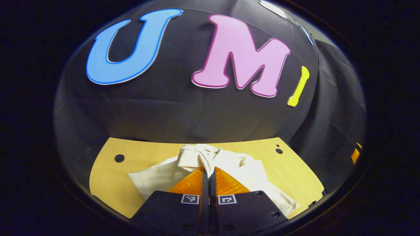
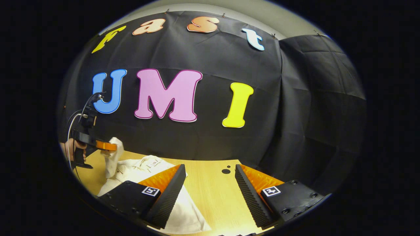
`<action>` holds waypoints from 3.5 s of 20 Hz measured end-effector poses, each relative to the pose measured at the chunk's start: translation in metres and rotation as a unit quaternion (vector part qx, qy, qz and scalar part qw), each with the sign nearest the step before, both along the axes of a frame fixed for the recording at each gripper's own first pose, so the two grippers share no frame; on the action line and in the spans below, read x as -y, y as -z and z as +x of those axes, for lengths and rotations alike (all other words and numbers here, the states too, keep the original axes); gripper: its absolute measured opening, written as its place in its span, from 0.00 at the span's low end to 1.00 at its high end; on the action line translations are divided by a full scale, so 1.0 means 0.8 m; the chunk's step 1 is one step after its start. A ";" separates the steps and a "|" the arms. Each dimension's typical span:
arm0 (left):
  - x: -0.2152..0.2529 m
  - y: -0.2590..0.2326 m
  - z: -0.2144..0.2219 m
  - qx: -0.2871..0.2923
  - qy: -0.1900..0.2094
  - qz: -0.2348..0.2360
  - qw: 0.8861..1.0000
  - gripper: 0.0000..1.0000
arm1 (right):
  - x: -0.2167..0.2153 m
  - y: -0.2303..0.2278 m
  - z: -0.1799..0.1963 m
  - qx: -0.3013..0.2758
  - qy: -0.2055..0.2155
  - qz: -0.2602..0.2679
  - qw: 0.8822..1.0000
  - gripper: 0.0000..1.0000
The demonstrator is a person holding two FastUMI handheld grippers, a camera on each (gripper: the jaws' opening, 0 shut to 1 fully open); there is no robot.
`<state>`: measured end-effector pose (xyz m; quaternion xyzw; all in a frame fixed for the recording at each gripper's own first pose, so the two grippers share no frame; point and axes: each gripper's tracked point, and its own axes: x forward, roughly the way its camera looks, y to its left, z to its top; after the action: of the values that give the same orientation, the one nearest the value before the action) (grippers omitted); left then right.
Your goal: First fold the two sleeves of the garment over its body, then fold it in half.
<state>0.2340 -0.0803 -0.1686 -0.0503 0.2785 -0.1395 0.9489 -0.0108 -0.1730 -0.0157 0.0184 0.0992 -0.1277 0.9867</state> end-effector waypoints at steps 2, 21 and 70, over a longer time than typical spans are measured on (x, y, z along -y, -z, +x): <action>0.050 0.015 0.005 -0.012 0.019 -0.018 1.000 0.06 | 0.006 0.021 0.004 -0.015 -0.002 0.018 1.000 0.97; 0.040 0.065 -0.117 -0.010 0.036 0.046 0.998 0.96 | -0.042 0.243 -0.007 -0.233 -0.124 0.052 0.963 0.97; -0.157 0.011 -0.062 -0.082 -0.050 -0.021 0.995 0.06 | -0.154 0.144 0.246 -0.179 -0.179 0.149 0.956 0.05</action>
<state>0.1842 0.0451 -0.1777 -0.0950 0.3491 -0.0928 0.9276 0.1856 -0.0497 -0.1312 0.1236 0.2935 0.0662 0.9456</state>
